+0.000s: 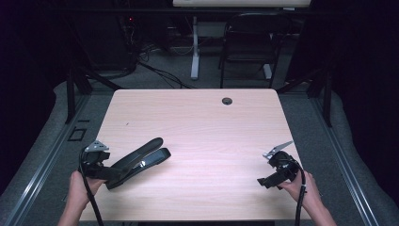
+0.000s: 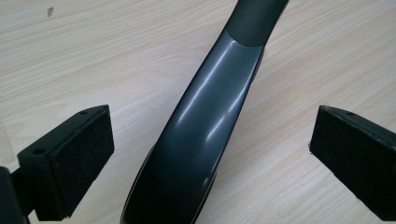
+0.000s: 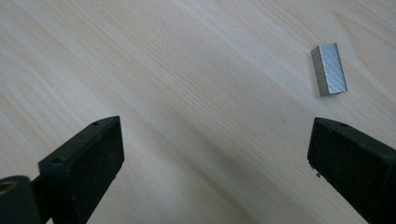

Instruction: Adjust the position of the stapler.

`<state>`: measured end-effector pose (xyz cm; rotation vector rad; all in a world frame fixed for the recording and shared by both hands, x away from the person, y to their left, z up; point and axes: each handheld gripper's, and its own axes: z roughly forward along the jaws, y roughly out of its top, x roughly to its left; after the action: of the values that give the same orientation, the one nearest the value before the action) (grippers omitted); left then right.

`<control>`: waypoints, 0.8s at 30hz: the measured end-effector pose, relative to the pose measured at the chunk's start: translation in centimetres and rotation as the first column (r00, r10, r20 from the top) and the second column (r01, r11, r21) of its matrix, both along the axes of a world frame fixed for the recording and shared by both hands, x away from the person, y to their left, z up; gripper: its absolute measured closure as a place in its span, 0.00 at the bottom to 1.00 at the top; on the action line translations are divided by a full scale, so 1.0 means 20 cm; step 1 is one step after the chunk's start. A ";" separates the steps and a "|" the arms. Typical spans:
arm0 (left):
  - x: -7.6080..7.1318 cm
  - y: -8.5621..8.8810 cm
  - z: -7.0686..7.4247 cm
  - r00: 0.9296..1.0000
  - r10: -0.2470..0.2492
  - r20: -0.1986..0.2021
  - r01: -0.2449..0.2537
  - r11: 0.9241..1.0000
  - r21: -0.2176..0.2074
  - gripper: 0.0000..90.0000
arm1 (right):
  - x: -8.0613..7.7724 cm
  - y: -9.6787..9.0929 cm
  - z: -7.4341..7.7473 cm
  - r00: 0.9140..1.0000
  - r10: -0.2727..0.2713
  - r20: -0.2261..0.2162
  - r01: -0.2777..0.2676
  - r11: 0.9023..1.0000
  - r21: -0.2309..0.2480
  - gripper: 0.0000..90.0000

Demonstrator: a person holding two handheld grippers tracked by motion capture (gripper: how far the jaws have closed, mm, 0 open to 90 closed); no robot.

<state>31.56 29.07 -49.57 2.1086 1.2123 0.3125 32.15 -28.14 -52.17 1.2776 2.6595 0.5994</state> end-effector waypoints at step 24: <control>0.05 0.00 0.00 1.000 -0.012 0.000 0.012 1.000 -0.009 0.00 | -0.01 0.03 0.01 1.000 0.012 0.000 -0.012 1.000 -0.005 0.04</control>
<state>32.66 29.04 -49.50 2.1070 1.1984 0.3013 32.02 -27.46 -52.02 1.2620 2.6688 0.5933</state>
